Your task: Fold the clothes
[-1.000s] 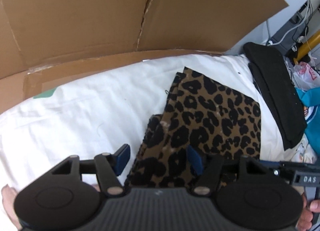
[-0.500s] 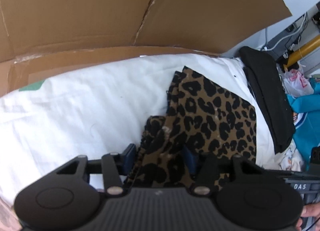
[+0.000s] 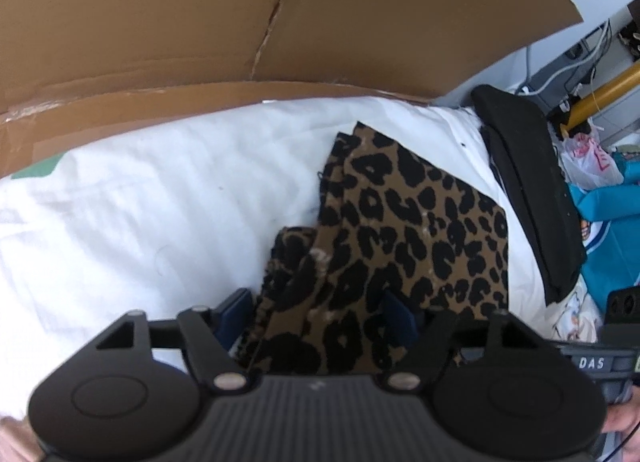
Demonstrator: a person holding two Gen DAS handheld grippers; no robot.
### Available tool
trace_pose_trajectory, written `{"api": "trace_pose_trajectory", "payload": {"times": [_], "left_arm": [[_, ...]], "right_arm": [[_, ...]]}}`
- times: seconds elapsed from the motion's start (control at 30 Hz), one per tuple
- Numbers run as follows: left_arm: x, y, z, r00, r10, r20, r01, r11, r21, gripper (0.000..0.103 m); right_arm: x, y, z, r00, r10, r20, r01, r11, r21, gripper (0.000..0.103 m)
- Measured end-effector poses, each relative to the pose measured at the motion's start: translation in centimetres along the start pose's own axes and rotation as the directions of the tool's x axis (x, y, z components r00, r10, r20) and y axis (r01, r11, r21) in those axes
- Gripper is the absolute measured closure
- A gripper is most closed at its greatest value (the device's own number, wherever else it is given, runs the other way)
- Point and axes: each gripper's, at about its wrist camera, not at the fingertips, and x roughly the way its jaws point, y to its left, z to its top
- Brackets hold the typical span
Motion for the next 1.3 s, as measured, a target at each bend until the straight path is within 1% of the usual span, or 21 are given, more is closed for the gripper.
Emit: {"api": "trace_pose_trajectory", "payload": {"times": [0.07, 0.13, 0.17, 0.2, 0.23, 0.27, 0.3, 0.33, 0.37, 0.57, 0.77, 0.83, 0.97, 1.3], "left_arm": [[-0.1, 0.1, -0.1, 1.0, -0.003, 0.007, 0.003, 1.0, -0.009, 0.044], [-0.4, 0.0, -0.2, 1.0, -0.001, 0.017, 0.001, 1.0, -0.006, 0.048], [-0.6, -0.1, -0.2, 1.0, 0.0, 0.021, 0.0, 1.0, -0.004, 0.051], [-0.8, -0.2, -0.2, 1.0, 0.001, 0.026, -0.001, 1.0, -0.001, 0.053], [-1.0, -0.2, -0.3, 0.999, 0.001, 0.033, 0.0, 1.0, -0.003, 0.057], [-1.3, -0.2, -0.3, 0.999, 0.0, 0.041, 0.0, 1.0, -0.007, 0.062], [-1.6, -0.1, -0.4, 0.999, -0.003, 0.05, 0.004, 1.0, -0.011, 0.065], [-1.9, -0.1, -0.5, 0.998, -0.008, 0.058, 0.009, 1.0, -0.017, 0.07], [-2.2, 0.0, -0.6, 0.998, -0.012, 0.066, 0.014, 1.0, -0.019, 0.073], [-3.1, -0.7, -1.3, 0.995, -0.021, 0.099, 0.023, 1.0, -0.016, 0.08], [-5.3, -1.7, -2.2, 0.984, -0.043, 0.171, 0.047, 0.999, -0.015, 0.082], [-6.5, -2.3, -2.5, 0.977, -0.052, 0.209, 0.057, 0.998, -0.018, 0.083], [-9.0, -3.4, -3.3, 0.954, -0.076, 0.29, 0.083, 0.996, -0.014, 0.083], [-13.9, -6.1, -4.8, 0.904, -0.1, 0.416, 0.115, 0.993, -0.011, 0.084]], "right_arm": [[0.2, 0.0, 0.2, 1.0, 0.012, -0.002, -0.012, 1.0, 0.006, 0.053], [0.2, 0.6, 0.2, 1.0, 0.009, -0.002, -0.009, 1.0, -0.012, 0.062], [0.1, 0.8, 0.2, 1.0, 0.007, -0.003, -0.007, 1.0, -0.025, 0.073], [0.0, 1.0, 0.2, 1.0, 0.009, -0.001, -0.009, 0.999, -0.037, 0.081], [-0.2, 1.1, 0.3, 1.0, 0.01, 0.005, -0.01, 0.999, -0.043, 0.083], [-0.5, 1.3, 0.3, 1.0, 0.012, 0.013, -0.011, 0.999, -0.048, 0.086], [-0.7, 1.4, 0.3, 1.0, 0.014, 0.02, -0.013, 0.999, -0.053, 0.09], [-1.0, 1.7, 0.3, 0.999, 0.015, 0.028, -0.013, 0.998, -0.063, 0.092], [-1.3, 2.0, 0.3, 0.999, 0.015, 0.036, -0.013, 0.997, -0.074, 0.092], [-2.5, 3.6, 0.0, 0.998, 0.016, 0.065, -0.008, 0.991, -0.134, 0.095], [-4.3, 5.2, -0.2, 0.994, 0.034, 0.106, -0.012, 0.98, -0.201, 0.096], [-5.1, 5.9, -0.2, 0.991, 0.045, 0.125, -0.016, 0.974, -0.225, 0.097], [-7.0, 7.2, 0.1, 0.984, 0.07, 0.165, -0.025, 0.964, -0.264, 0.097], [-12.1, 10.2, 0.6, 0.958, 0.129, 0.256, -0.033, 0.937, -0.349, 0.097]]}}
